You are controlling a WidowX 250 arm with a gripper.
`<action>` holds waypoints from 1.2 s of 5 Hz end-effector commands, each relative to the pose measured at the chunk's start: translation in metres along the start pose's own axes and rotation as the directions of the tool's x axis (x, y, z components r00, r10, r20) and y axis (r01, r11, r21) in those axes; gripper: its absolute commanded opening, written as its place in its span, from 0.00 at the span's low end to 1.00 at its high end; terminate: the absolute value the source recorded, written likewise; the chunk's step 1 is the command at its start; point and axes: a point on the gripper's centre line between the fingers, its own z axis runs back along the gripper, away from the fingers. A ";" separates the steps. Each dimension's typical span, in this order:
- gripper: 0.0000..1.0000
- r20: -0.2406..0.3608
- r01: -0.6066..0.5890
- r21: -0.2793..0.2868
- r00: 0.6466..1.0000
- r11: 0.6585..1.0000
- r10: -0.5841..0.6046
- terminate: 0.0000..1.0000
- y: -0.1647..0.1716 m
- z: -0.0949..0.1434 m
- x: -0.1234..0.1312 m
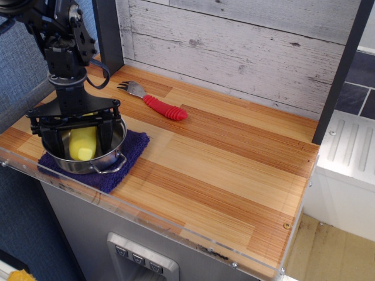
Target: Place the banana inside the pot
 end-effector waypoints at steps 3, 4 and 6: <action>1.00 0.143 0.064 -0.105 0.988 0.992 -0.049 0.00 -0.016 0.087 0.004; 1.00 0.141 0.089 -0.115 0.987 0.989 -0.073 0.00 -0.022 0.113 0.002; 1.00 0.164 0.087 -0.220 0.985 0.972 -0.051 0.00 -0.022 0.125 -0.001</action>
